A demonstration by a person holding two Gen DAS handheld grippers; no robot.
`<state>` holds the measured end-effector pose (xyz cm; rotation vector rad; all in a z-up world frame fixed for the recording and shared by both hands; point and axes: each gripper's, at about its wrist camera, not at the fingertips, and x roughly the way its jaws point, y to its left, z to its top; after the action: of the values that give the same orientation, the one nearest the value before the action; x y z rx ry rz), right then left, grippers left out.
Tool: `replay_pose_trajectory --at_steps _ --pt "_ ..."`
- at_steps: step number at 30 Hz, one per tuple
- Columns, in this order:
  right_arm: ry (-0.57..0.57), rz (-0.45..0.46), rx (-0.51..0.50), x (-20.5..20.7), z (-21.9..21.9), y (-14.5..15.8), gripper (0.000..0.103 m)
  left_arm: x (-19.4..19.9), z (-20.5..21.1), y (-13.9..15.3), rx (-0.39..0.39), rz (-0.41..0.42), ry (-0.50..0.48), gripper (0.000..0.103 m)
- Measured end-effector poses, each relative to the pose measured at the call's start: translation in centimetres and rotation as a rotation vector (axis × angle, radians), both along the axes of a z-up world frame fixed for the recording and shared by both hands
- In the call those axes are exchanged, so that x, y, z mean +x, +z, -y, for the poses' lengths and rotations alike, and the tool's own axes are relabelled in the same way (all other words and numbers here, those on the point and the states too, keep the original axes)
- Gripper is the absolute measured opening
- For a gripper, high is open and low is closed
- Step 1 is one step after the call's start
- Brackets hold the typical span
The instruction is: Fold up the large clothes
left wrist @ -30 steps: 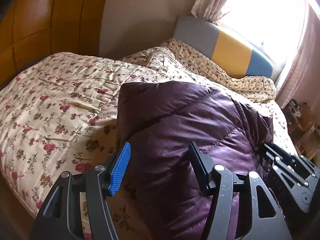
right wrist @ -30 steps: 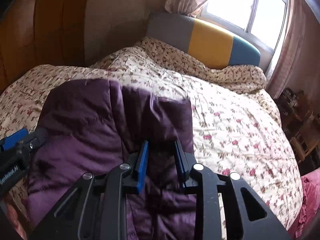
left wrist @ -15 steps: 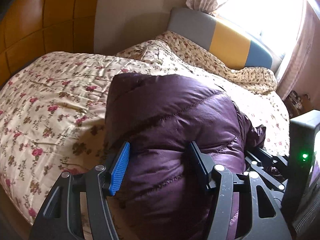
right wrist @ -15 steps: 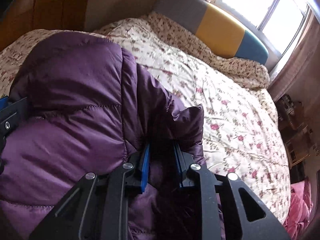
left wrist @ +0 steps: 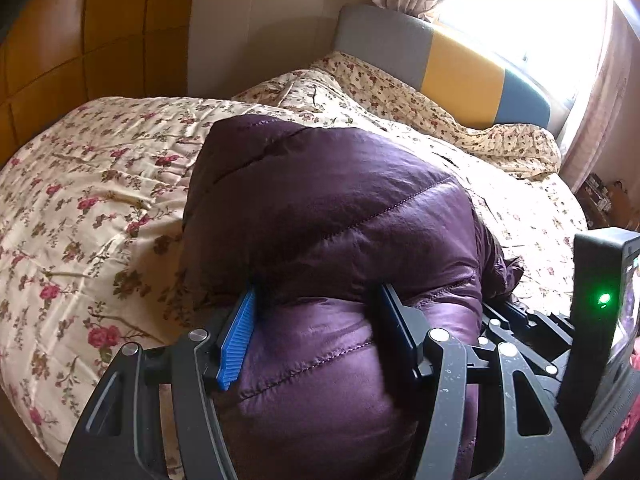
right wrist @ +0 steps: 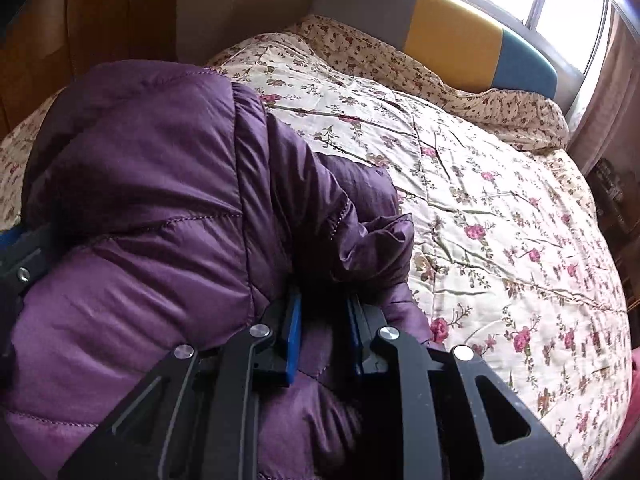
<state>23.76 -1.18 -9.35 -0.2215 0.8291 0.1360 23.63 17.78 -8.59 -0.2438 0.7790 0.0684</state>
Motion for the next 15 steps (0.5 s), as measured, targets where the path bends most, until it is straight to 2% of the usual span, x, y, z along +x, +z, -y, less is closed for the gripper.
replay_pose_trajectory --at_steps 8,11,15 --pt "0.004 0.027 0.077 -1.4 0.8 2.0 0.020 -0.8 0.2 0.9 0.037 0.010 0.005 0.059" --pt "0.005 0.044 0.118 -2.4 1.2 3.5 0.027 -1.8 -0.3 2.2 0.028 0.019 0.032 0.066" --pt "0.014 0.070 0.152 -4.1 1.5 5.6 0.051 -4.0 -0.4 4.0 0.028 0.059 0.052 0.073"
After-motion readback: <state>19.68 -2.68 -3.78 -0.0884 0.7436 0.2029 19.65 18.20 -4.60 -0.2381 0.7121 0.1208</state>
